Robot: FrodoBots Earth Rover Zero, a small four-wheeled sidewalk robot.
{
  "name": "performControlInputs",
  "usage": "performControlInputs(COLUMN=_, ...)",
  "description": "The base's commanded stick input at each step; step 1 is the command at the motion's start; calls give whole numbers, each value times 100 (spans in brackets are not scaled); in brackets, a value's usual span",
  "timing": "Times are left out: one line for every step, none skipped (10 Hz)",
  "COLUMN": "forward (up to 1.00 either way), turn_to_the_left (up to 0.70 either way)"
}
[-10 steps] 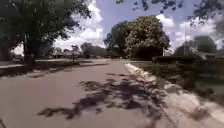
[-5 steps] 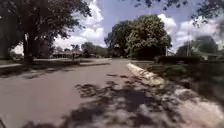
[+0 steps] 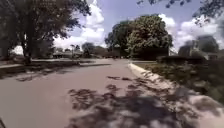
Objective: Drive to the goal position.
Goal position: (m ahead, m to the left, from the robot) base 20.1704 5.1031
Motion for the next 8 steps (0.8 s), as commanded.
performControlInputs(forward=70, turn_to_the_left=0)
performControlInputs(forward=70, turn_to_the_left=0)
performControlInputs(forward=70, turn_to_the_left=0)
performControlInputs(forward=70, turn_to_the_left=0)
performControlInputs(forward=70, turn_to_the_left=0)
performControlInputs(forward=70, turn_to_the_left=0)
performControlInputs(forward=70, turn_to_the_left=0)
performControlInputs(forward=70, turn_to_the_left=0)
